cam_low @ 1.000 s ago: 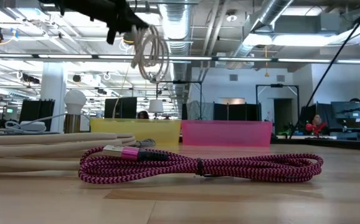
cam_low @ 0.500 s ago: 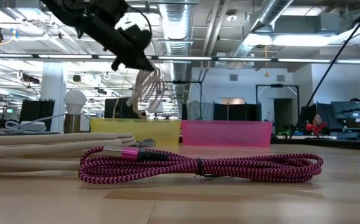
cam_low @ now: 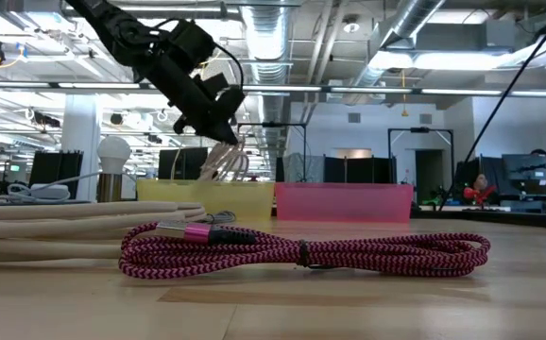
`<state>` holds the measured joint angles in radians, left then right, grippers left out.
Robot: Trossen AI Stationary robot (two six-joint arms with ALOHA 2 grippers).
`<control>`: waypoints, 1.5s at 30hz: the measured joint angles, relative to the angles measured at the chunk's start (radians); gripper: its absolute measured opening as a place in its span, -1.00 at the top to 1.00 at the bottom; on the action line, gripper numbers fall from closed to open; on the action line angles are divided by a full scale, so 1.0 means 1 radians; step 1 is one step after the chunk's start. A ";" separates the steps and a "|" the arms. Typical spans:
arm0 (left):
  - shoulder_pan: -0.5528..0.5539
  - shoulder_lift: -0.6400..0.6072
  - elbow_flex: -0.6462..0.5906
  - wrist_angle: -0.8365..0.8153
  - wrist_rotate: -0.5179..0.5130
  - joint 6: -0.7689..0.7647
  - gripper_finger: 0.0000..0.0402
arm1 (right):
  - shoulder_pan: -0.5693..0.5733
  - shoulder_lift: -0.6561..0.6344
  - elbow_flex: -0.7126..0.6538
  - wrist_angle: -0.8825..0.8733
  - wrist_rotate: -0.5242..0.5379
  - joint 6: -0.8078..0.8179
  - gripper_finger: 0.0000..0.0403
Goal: Pick & Place USB Port
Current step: Put the large white charger cable into the yellow bin, then put the small black and pink charger cable into the red bin
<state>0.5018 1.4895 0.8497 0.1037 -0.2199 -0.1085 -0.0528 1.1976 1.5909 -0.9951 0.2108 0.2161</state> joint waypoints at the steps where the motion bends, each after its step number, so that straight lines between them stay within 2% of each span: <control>1: 0.000 0.010 0.000 0.007 0.000 0.000 0.93 | 0.000 0.000 0.000 0.000 0.000 0.007 0.47; 10: 0.000 0.066 0.000 0.031 0.011 -0.016 0.89 | 0.000 0.000 0.000 0.000 0.000 0.025 0.47; 15: 0.000 0.055 0.000 0.122 0.011 -0.017 0.68 | 0.000 0.001 0.000 0.000 0.000 0.025 0.47; 18: 0.001 0.048 0.000 0.169 0.047 -0.004 0.60 | 0.000 0.001 0.000 0.000 0.000 0.024 0.47; 23: -0.001 0.048 0.000 0.165 0.056 -0.004 0.48 | 0.000 0.001 0.000 0.000 0.000 0.024 0.47; 28: -0.001 0.048 0.000 0.160 0.063 -0.004 0.25 | 0.000 0.001 0.000 0.000 0.000 0.021 0.47; 33: -0.001 0.040 0.000 0.166 0.158 -0.046 0.04 | 0.000 0.001 0.000 -0.013 -0.002 0.021 0.47; 39: -0.018 -0.059 0.000 0.296 0.459 -0.138 0.09 | 0.000 0.001 0.000 -0.048 -0.003 0.020 0.47; 43: -0.083 -0.212 0.000 0.284 0.482 -0.091 0.24 | 0.000 0.001 0.000 -0.048 -0.003 0.020 0.47; 45: -0.129 -0.296 0.000 0.281 0.453 -0.042 0.31 | 0.000 0.001 0.000 -0.048 -0.003 0.020 0.47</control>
<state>0.3726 1.1933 0.8501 0.3846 0.2328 -0.1503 -0.0528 1.1984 1.5909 -1.0435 0.2073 0.2363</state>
